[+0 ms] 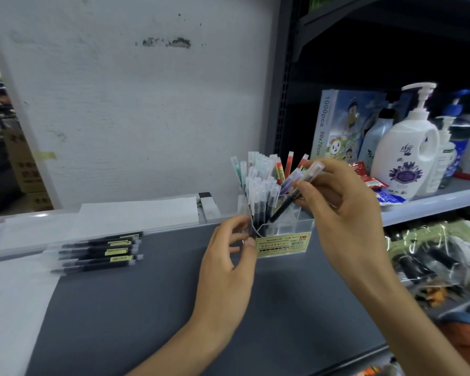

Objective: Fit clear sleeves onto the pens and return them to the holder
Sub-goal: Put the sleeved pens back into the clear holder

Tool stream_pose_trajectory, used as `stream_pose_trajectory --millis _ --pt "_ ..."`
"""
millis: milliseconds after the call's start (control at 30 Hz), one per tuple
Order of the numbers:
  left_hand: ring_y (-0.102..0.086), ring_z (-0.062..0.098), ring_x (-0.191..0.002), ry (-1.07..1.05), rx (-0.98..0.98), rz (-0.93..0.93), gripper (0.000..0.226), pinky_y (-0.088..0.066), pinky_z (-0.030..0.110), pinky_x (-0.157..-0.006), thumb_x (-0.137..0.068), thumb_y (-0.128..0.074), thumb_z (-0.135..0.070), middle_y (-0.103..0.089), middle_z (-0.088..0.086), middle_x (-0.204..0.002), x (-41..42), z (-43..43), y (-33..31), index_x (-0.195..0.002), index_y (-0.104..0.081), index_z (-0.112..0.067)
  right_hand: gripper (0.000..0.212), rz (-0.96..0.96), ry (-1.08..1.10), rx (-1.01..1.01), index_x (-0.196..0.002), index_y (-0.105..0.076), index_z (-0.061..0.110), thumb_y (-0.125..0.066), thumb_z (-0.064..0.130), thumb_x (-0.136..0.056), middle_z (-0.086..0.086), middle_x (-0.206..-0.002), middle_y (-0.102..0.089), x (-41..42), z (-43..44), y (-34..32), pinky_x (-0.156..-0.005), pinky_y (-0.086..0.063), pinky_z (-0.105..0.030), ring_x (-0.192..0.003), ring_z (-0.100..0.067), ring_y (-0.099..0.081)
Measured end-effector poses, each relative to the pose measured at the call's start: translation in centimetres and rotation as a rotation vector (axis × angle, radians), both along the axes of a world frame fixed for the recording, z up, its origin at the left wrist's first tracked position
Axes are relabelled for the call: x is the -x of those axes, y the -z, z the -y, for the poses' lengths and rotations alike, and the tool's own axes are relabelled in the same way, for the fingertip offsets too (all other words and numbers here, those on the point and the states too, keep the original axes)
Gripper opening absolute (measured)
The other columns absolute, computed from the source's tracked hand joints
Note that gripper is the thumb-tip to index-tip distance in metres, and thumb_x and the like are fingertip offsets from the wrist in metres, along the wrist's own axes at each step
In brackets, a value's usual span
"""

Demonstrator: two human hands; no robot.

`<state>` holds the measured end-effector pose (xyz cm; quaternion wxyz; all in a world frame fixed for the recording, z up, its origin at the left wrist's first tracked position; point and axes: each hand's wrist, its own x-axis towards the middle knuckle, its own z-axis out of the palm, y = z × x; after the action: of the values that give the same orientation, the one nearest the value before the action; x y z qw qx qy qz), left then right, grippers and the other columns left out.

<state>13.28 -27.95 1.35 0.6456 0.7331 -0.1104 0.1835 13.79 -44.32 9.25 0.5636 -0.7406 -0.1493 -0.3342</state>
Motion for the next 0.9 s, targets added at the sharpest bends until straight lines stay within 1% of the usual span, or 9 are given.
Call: stream_pose_trajectory --millis 100,200,267,400,533,767,900 --pt "-0.061 -0.001 -0.119 -0.002 -0.008 0.007 0.035 -0.048 0.024 -0.098 -0.103 -0.057 -0.014 -0.066 -0.021 -0.126 0.0 0.0 -0.1 -0.127 -0.062 -0.04 0.021 -0.033 0.042 0.049 -0.115 -0.066 0.025 -0.067 0.01 -0.101 0.005 -0.097 -0.074 -0.7 -0.6 0.6 -0.087 -0.062 -0.04 -0.092 -0.015 -0.074" --pt "-0.062 -0.003 -0.118 -0.006 -0.007 0.013 0.036 -0.048 0.024 -0.098 -0.103 -0.058 -0.012 -0.067 -0.023 -0.123 0.0 0.0 -0.1 -0.125 -0.063 -0.04 0.029 -0.05 0.11 0.087 -0.116 -0.065 0.033 -0.073 0.013 -0.097 0.011 -0.091 -0.071 -1.4 -1.5 1.1 -0.085 -0.061 -0.037 -0.088 -0.012 -0.073" --pt "-0.062 -0.003 -0.118 -0.01 -0.003 0.014 0.036 -0.048 0.026 -0.099 -0.102 -0.058 -0.011 -0.067 -0.024 -0.123 -0.1 0.1 -0.2 -0.125 -0.063 -0.039 0.032 -0.057 0.143 0.103 -0.117 -0.065 0.031 -0.077 0.011 -0.094 0.014 -0.09 -0.071 -1.9 -2.0 1.4 -0.083 -0.061 -0.034 -0.086 -0.007 -0.072" --pt "-0.062 -0.002 -0.118 -0.017 0.002 0.01 0.036 -0.049 0.027 -0.1 -0.102 -0.059 -0.011 -0.068 -0.023 -0.123 -0.2 0.1 -0.1 -0.124 -0.063 -0.038 0.024 -0.095 0.184 0.116 -0.106 -0.066 0.025 -0.08 0.014 -0.091 0.012 -0.085 -0.072 -2.5 -2.3 1.8 -0.078 -0.06 -0.028 -0.08 -0.005 -0.071" --pt "-0.062 -0.002 -0.117 -0.012 0.006 0.011 0.036 -0.049 0.026 -0.099 -0.102 -0.059 -0.011 -0.068 -0.023 -0.122 -0.1 0.1 -0.1 -0.123 -0.063 -0.04 0.02 -0.12 0.199 0.118 -0.102 -0.069 0.025 -0.082 0.016 -0.089 0.012 -0.084 -0.072 -2.8 -2.3 1.9 -0.075 -0.058 -0.021 -0.079 -0.002 -0.07" --pt "-0.062 -0.002 -0.118 -0.012 0.005 0.017 0.035 -0.048 0.024 -0.098 -0.101 -0.059 -0.012 -0.067 -0.023 -0.123 -0.2 0.1 -0.1 -0.124 -0.063 -0.037 0.02 -0.172 0.214 0.168 -0.1 -0.071 0.022 -0.084 0.014 -0.086 0.012 -0.082 -0.073 -2.8 -1.8 2.3 -0.076 -0.059 -0.022 -0.076 -0.001 -0.07" --pt "-0.061 -0.003 -0.118 -0.012 -0.001 0.018 0.035 -0.048 0.022 -0.098 -0.102 -0.059 -0.013 -0.067 -0.024 -0.124 -0.3 -0.1 0.1 -0.125 -0.062 -0.04 0.022 -0.181 0.206 0.198 -0.098 -0.072 0.02 -0.087 0.012 -0.083 0.011 -0.079 -0.073 -2.7 -1.6 2.2 -0.074 -0.058 -0.018 -0.075 0.0 -0.07"
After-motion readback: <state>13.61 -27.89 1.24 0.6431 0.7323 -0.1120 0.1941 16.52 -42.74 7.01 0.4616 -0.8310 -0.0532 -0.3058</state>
